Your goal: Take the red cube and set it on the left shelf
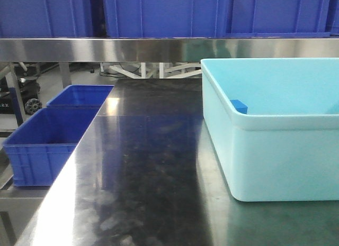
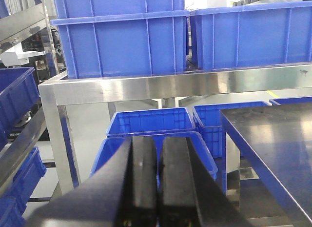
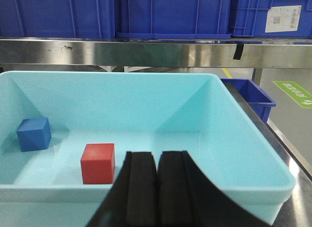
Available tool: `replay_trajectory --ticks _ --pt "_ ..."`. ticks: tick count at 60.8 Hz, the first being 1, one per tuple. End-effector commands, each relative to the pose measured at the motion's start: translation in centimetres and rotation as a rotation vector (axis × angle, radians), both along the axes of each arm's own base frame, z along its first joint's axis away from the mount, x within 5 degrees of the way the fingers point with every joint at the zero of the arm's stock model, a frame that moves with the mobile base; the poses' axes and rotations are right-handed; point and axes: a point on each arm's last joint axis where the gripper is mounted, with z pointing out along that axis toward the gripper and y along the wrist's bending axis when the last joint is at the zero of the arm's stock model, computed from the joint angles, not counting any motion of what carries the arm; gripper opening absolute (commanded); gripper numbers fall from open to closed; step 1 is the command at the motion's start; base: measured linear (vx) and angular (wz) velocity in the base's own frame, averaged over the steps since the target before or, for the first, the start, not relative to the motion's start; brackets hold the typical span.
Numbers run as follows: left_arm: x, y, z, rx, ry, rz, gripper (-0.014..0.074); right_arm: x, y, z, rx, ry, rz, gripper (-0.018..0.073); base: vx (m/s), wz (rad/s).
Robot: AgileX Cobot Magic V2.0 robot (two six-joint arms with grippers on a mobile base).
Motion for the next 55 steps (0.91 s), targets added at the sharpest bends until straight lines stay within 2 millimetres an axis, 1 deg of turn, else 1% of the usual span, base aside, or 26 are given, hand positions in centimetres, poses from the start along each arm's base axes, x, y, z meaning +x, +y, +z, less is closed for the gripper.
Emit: replay_trajectory --ticks 1,55 --pt "0.09 0.05 -0.03 -0.008 -0.054 0.005 0.0106 -0.31 0.05 1.76 -0.01 -0.135 0.002 0.0052 0.0 0.0" --pt "0.09 0.05 -0.03 -0.008 -0.054 0.005 0.0106 -0.31 0.05 1.76 -0.01 -0.135 0.002 0.0052 0.0 0.0"
